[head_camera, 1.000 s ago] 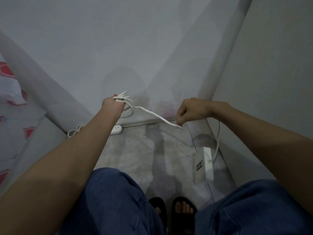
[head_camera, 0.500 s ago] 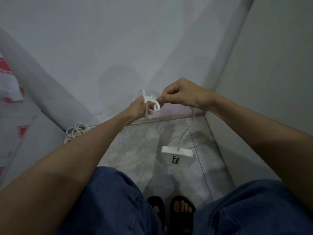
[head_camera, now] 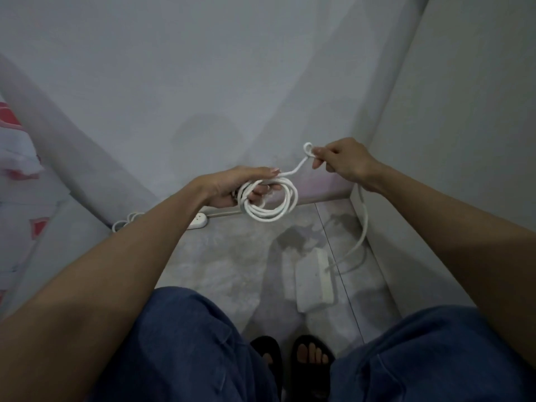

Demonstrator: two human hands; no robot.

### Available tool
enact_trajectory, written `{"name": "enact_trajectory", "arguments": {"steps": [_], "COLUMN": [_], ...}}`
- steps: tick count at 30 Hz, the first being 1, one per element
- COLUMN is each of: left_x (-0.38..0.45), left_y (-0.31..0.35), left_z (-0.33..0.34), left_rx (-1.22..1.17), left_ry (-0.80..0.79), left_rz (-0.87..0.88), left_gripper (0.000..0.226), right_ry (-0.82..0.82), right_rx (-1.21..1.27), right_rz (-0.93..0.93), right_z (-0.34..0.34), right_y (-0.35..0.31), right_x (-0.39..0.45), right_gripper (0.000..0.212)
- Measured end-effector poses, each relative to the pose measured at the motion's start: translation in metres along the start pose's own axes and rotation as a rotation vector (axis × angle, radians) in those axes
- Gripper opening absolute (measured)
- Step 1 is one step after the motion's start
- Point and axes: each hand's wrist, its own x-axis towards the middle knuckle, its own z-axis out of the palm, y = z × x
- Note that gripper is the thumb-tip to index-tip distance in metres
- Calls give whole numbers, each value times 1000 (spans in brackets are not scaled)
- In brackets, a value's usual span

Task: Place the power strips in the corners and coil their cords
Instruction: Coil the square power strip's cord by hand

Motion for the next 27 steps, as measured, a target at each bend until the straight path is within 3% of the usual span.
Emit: {"name": "enact_trajectory", "arguments": {"steps": [3,7,11,14,16,20,23,25,27], "left_x": [-4,-4,6,7,5,6,4,3,3], "left_y": [5,21,15,5,1,-14,-15,-13,-16], "left_z": [5,4,-4,-16,-19,-17,-21,-26,-30], "left_rx": [-62,-206,-131,-20,94,590,862,1005,1127], "left_ry": [-4,126,365,556,607,571,547,584,641], "left_rz": [-27,106,180,213,216,169,169,167,176], "left_gripper": [25,29,22,16,19,39,48,45,42], "right_ry": [-44,-160,-245,-288,-297,-194,-113,-88,-77], "right_rx": [107,328,520,525,521,223,338,510,532], "right_rz": [42,150,171,64,-15,-51,35,102,142], "right_z": [3,-4,-6,-6,-5,-2,1,2,2], "right_y": [1,8,13,16,14,7,4,-2,-6], "right_x": [-4,-7,-8,-9,-9,-9,-4,-1,-1], "right_gripper": [37,38,42,43,29,20,28,30,33]}}
